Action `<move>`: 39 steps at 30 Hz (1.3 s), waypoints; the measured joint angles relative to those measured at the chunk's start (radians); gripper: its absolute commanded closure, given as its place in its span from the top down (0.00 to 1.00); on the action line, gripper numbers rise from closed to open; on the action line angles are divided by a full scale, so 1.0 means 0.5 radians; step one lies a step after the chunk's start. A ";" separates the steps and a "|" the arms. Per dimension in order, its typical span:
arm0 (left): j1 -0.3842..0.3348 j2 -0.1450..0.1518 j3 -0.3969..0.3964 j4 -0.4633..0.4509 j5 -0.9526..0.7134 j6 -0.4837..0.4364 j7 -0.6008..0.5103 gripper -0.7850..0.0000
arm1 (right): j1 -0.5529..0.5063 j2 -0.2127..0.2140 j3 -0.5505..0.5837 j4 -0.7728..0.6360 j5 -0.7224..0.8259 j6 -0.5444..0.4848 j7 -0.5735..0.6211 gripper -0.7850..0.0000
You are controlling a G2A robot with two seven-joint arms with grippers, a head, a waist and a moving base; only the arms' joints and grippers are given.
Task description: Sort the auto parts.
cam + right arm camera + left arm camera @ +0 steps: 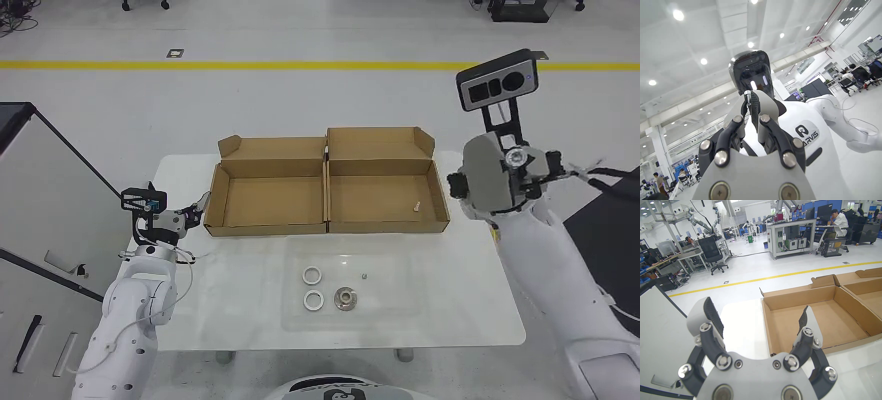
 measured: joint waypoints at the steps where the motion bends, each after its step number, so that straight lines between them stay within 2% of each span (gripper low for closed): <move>1: 0.000 0.000 0.000 0.000 0.000 0.000 0.000 1.00 | 0.000 -0.003 0.007 0.003 -0.016 0.003 -0.006 0.00; 15: 0.000 0.000 0.000 0.000 0.000 0.000 0.000 1.00 | 0.007 -0.006 0.135 -0.007 -0.659 0.127 -0.058 0.00; 19: 0.000 0.000 0.000 0.000 0.000 0.000 0.000 1.00 | -0.020 -0.017 0.143 -0.004 -0.629 0.117 -0.071 0.00; 30: 0.000 0.000 0.000 0.000 0.000 0.000 0.000 1.00 | -0.087 -0.068 0.151 -0.007 -0.199 0.114 -0.008 0.00; 39: 0.000 0.000 0.000 0.000 0.000 0.000 0.000 1.00 | -0.087 -0.069 0.151 -0.007 -0.192 0.115 -0.006 0.00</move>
